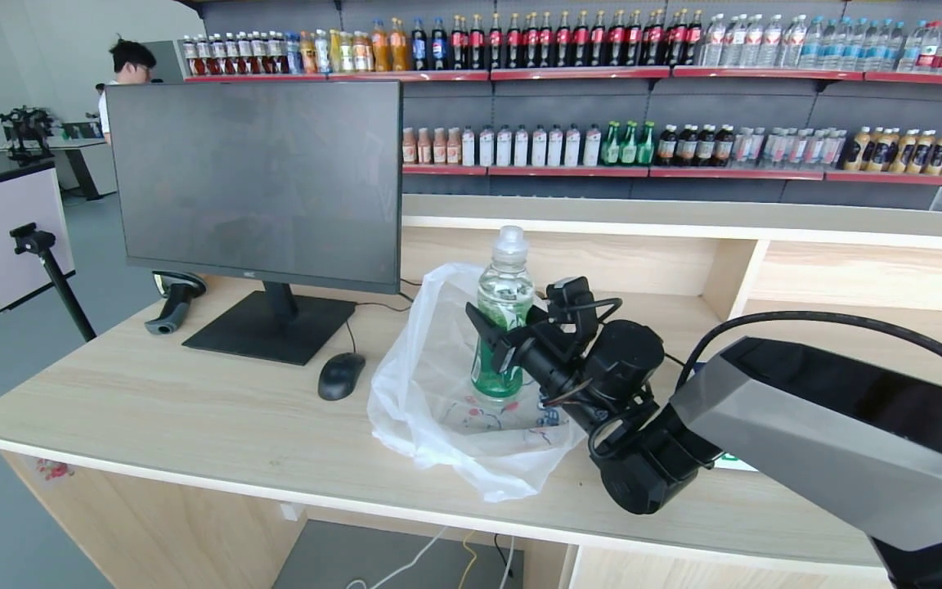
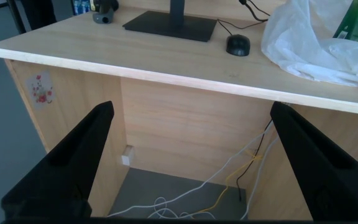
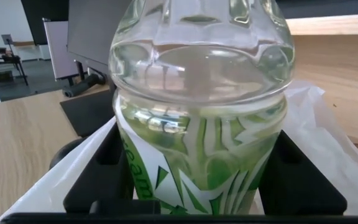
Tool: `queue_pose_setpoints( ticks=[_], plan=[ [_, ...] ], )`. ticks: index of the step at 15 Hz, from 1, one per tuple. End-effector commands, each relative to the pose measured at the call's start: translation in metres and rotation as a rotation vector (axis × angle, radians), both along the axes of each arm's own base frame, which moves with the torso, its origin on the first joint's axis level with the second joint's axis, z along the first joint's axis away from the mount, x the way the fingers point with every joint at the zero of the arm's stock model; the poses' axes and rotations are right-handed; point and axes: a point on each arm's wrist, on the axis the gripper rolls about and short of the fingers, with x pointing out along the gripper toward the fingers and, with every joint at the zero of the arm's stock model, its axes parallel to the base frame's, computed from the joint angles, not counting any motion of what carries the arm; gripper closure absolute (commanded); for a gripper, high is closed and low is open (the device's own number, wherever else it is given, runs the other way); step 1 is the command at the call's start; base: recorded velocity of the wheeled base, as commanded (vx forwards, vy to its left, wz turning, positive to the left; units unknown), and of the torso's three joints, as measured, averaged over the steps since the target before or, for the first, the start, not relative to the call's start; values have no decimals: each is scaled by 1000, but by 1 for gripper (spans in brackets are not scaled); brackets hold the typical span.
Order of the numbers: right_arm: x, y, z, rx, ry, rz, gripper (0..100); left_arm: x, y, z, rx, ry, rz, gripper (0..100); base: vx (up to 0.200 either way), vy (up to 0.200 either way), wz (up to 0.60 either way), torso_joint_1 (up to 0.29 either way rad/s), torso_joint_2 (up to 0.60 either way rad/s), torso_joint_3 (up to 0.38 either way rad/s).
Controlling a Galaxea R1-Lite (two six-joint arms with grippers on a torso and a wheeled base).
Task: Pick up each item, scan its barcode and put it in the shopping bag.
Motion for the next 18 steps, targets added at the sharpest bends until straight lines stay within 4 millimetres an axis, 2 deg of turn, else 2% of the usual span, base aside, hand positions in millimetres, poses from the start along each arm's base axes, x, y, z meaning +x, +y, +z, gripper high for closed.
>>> queue_pose_setpoints(
  ticks=[1, 3, 4, 10, 12, 15, 18],
  plan=[
    [-1, 0, -1, -2, 4, 2, 100, 0, 0, 0, 0, 0, -1, 0, 0, 0, 0, 0, 0, 0],
    [-1, 0, -3, -5, 9, 2, 100, 0, 0, 0, 0, 0, -1, 0, 0, 0, 0, 0, 0, 0],
    [-1, 0, -3, -5, 9, 2, 0, 0, 0, 0, 0, 0, 1, 0, 0, 0, 0, 0, 0, 0],
    [-3, -1, -3, -12, 17, -2, 0, 0, 0, 0, 0, 0, -2, 0, 0, 0, 0, 0, 0, 0],
    [-7, -3, 4, -7, 10, -2, 0, 0, 0, 0, 0, 0, -2, 0, 0, 0, 0, 0, 0, 0],
    [-19, -11, 15, -17, 14, -4, 0, 0, 0, 0, 0, 0, -1, 0, 0, 0, 0, 0, 0, 0],
    [-44, -20, 32, -38, 18, 5, 0, 0, 0, 0, 0, 0, -1, 0, 0, 0, 0, 0, 0, 0]
  ],
)
